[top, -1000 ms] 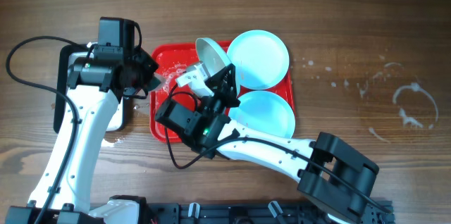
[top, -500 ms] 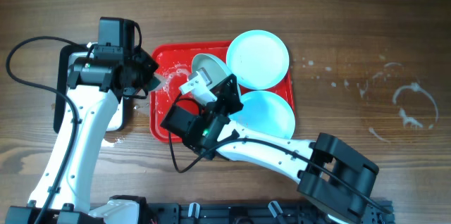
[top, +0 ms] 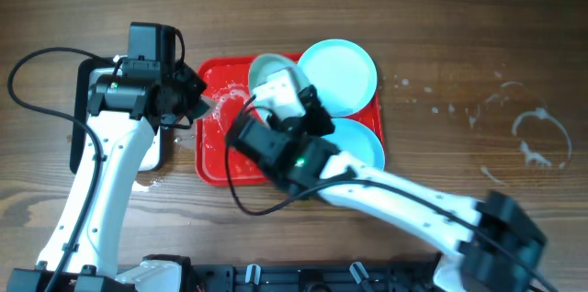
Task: Clean dirty plates on tray and stack at the side
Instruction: 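Lift the scrubbed plate with the right gripper and tilt it upward, then carry the plate right and set it on the table beside the tray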
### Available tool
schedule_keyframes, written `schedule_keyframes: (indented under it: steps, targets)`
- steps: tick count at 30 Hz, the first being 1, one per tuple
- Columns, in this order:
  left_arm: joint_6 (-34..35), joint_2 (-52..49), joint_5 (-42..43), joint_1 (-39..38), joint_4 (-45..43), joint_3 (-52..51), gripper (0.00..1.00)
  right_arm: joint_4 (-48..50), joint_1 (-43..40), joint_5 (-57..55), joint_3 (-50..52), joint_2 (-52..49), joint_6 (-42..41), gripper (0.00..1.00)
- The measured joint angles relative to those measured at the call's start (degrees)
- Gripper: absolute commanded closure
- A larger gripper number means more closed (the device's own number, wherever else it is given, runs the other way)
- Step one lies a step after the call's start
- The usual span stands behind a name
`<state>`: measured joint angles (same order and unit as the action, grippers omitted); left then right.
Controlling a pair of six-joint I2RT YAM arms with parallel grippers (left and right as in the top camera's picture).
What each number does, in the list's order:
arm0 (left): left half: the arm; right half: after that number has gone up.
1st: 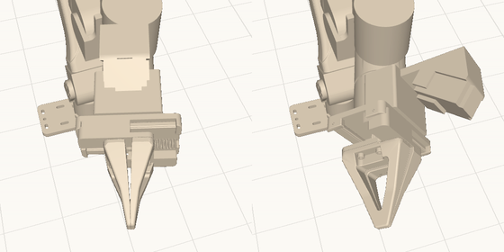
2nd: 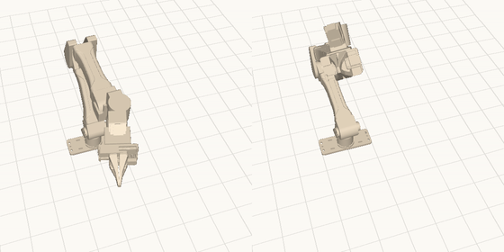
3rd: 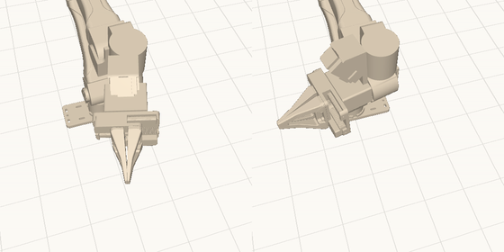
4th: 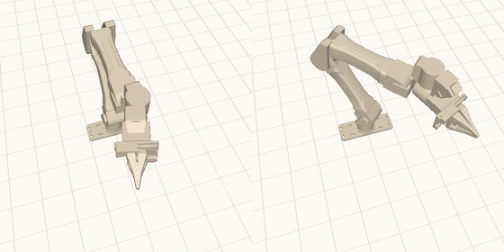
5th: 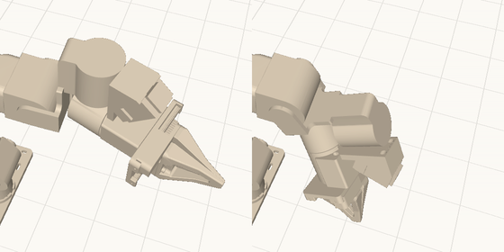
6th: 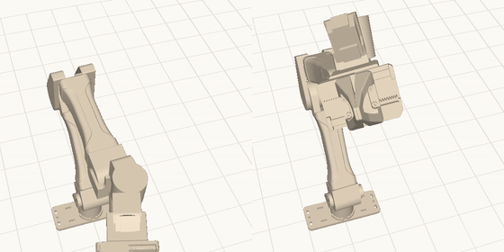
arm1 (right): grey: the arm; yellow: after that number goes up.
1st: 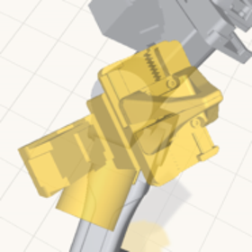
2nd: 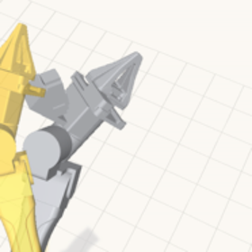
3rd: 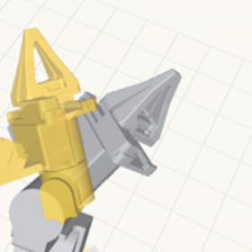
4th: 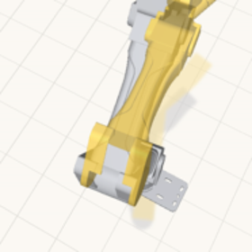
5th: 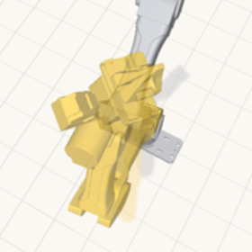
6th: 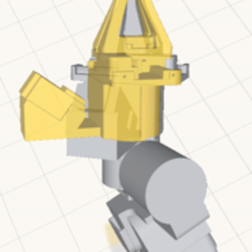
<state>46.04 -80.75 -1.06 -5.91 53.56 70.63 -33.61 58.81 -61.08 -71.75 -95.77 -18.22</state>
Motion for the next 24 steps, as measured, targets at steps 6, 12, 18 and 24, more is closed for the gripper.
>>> schedule_keyframes:
  steps: [6, 12, 18, 24]
  targets:
    - [0.0, 0.0, 0.0, 0.0, 0.0, 0.0, 0.96, -1.5, -5.2, 11.5, 0.0, 3.8, -3.0, 0.96]
    - [0.0, 0.0, 0.0, 0.0, 0.3, 0.0, 0.96, -3.3, -10.7, 23.4, 0.0, 4.3, -4.5, 0.96]
    - [0.0, 0.0, 0.0, 0.0, 0.4, 0.0, 0.96, -3.3, -13.1, 26.0, 0.0, 9.4, -5.4, 0.96]
    - [0.2, 0.0, 0.0, 0.0, 0.4, 0.0, 0.96, -5.0, -13.1, 26.4, 0.0, 10.3, -6.2, 0.96]
